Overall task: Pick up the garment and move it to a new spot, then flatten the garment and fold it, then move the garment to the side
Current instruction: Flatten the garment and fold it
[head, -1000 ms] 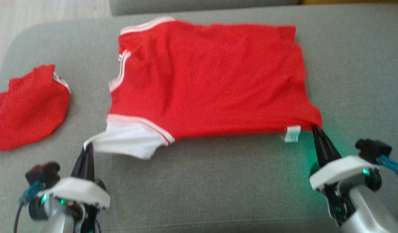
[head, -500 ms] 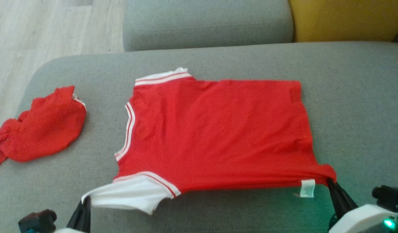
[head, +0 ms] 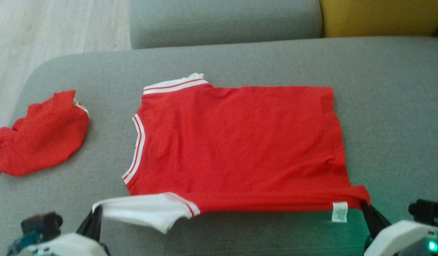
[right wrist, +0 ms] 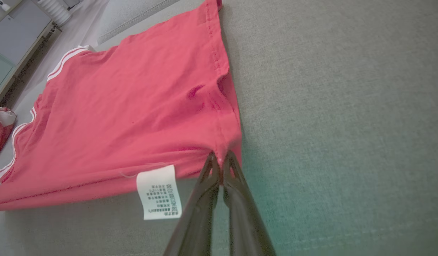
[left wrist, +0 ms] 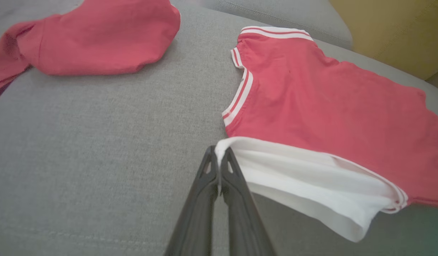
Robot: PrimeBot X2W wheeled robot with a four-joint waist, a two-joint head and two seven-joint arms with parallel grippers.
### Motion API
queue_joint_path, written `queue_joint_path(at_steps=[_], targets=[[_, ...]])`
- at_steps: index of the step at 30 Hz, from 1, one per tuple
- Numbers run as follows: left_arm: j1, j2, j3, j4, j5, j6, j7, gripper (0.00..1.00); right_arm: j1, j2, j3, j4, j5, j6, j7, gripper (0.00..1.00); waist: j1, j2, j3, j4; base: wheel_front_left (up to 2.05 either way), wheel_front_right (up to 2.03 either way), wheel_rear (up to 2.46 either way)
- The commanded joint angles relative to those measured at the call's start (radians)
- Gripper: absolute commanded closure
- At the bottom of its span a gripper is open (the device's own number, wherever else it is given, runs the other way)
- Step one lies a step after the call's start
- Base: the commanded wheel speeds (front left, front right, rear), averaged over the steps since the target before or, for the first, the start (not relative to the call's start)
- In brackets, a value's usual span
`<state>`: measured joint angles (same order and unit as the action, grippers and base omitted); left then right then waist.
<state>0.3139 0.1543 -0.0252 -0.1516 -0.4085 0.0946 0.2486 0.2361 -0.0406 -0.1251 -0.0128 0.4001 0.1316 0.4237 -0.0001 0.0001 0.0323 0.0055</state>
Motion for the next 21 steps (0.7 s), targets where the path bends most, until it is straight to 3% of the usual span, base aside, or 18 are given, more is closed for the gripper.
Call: queue_joint_path(at_steps=[1,9,15,16,17,18,19,21], targets=[[-0.070,0.014,0.037,-0.028,-0.009,-0.004,-0.002,1.00,-0.064,-0.014,0.007,-0.032,-0.008,-0.001,-0.002,1.00,0.0001,-0.0001,0.015,-0.004,0.00,0.00,0.00],[-0.258,0.046,0.008,0.108,-0.044,-0.060,0.052,1.00,-0.223,-0.011,0.036,0.041,-0.025,-0.001,0.020,1.00,0.0001,-0.0001,0.106,-0.028,0.00,0.00,0.00],[-0.382,0.050,-0.005,0.205,-0.061,-0.096,0.036,1.00,-0.301,-0.010,0.047,0.087,-0.031,-0.001,-0.017,1.00,0.0001,-0.0001,0.149,-0.035,0.00,0.00,0.00],[-0.400,0.048,-0.008,0.221,-0.063,-0.101,0.031,0.94,-0.311,-0.010,0.048,0.091,-0.033,-0.001,-0.031,1.00,0.0001,-0.0001,0.154,-0.036,0.00,0.00,0.00],[-0.416,0.048,-0.010,0.237,-0.063,-0.105,0.025,0.69,-0.318,-0.010,0.051,0.096,-0.034,-0.001,-0.040,0.77,0.0001,-0.0001,0.159,-0.038,0.00,0.00,0.00],[-0.431,0.049,-0.013,0.253,-0.061,-0.109,0.020,0.00,-0.327,-0.010,0.056,0.097,-0.034,-0.001,-0.055,0.43,0.0001,-0.0001,0.164,-0.039,0.00,0.00,0.00],[-0.446,0.049,-0.014,0.266,-0.060,-0.112,0.009,0.00,-0.335,-0.010,0.062,0.095,-0.035,-0.001,-0.078,0.00,0.0001,-0.0001,0.169,-0.041,0.00,0.00,0.00],[-0.467,0.045,-0.015,0.292,-0.058,-0.115,-0.013,0.00,-0.347,-0.011,0.079,0.093,-0.029,-0.001,-0.119,0.00,0.0001,-0.0001,0.176,-0.046,0.00,0.00,0.00]])
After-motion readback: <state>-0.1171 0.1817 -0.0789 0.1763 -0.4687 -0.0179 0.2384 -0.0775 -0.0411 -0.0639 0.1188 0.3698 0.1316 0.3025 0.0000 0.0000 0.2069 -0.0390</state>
